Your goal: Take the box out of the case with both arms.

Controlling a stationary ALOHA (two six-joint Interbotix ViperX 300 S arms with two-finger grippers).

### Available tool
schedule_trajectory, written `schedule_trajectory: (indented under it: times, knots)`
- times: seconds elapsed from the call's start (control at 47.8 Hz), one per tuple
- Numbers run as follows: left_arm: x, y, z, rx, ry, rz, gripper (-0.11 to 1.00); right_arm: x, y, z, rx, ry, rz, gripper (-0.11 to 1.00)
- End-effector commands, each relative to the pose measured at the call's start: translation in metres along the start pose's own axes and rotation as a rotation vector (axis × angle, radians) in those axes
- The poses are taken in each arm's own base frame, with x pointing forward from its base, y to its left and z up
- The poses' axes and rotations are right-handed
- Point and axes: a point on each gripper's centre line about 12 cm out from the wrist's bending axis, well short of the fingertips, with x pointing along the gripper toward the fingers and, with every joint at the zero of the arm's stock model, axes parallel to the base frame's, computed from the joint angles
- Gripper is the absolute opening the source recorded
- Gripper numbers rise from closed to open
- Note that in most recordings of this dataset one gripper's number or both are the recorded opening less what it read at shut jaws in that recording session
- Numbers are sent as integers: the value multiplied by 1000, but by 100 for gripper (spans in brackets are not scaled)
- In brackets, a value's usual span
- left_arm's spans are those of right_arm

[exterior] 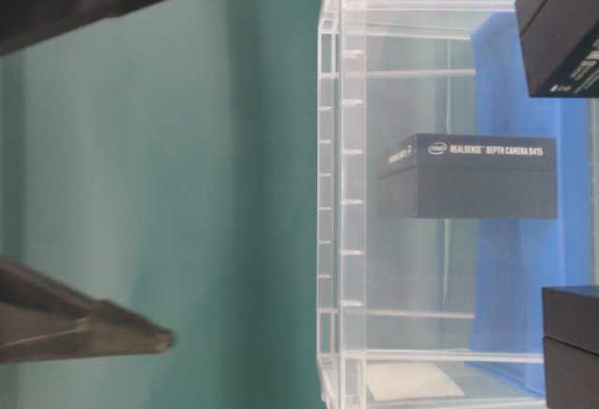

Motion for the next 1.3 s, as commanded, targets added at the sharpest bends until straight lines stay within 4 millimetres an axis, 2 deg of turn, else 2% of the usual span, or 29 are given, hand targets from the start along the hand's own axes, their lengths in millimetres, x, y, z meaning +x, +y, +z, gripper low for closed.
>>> schedule_trajectory:
  times: [0.0,0.251,1.276]
  knots:
    - [-28,0,7,-5,0,-65,89,-28,0,9,13,-6,51,94]
    - [-49,-4,12,0,-2,-100,89,-47,-2,15,5,-11,53,94]
    - [-50,-2,10,12,-10,-78,89,-47,-2,13,-1,-10,48,93]
